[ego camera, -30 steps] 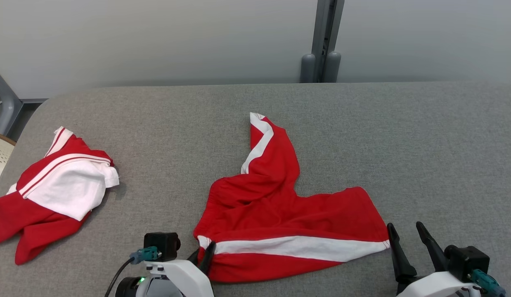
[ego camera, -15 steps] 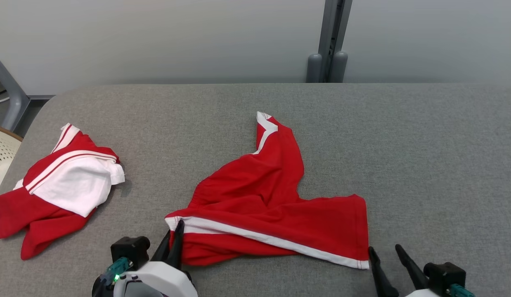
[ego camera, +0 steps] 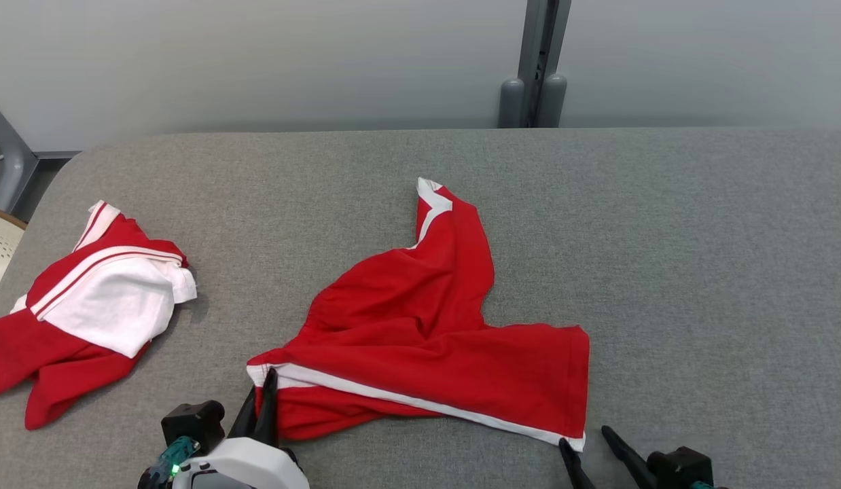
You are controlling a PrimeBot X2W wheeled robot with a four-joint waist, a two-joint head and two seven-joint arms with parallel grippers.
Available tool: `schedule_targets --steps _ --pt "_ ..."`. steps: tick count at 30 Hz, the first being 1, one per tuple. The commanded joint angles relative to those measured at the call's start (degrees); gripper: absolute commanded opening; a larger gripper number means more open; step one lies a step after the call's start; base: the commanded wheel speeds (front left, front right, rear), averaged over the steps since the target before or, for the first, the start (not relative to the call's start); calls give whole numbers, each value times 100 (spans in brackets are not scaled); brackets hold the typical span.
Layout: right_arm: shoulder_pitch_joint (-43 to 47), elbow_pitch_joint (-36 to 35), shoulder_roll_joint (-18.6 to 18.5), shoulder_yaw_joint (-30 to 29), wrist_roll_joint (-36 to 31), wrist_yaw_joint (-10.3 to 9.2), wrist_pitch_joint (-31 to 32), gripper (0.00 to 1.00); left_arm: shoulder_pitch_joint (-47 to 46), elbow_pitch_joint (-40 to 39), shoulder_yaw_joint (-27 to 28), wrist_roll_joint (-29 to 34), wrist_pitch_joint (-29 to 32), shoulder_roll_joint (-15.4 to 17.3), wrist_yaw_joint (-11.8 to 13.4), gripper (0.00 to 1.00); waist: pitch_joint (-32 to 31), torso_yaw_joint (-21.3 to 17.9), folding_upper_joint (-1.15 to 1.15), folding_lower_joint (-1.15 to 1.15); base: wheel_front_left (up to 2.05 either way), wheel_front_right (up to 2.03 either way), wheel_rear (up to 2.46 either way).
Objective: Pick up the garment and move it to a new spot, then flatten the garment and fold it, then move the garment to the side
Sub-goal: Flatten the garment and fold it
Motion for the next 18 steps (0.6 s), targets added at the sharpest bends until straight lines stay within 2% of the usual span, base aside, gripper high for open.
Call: schedule_targets --steps 1,14,15,16,18 --pt "-10 -30 -47 86 -35 1 2 100 -89 -29 98 85 -34 7 -45 0 8 3 0 0 0 0 0" --pt "-268 259 -131 490 -320 1 1 100 -95 32 524 504 -34 -149 -312 0 100 54 0 0 0 0 0" --pt "-291 320 -132 506 -333 1 2 85 -98 36 534 515 -34 -152 -327 0 102 61 0 0 0 0 0" --pt "-314 360 -132 520 -342 1 2 47 -100 41 544 528 -34 -154 -345 0 103 66 0 0 0 0 0" --pt "-340 407 -126 547 -342 1 2 11 -107 45 565 525 -34 -157 -368 0 102 77 0 0 0 0 0"
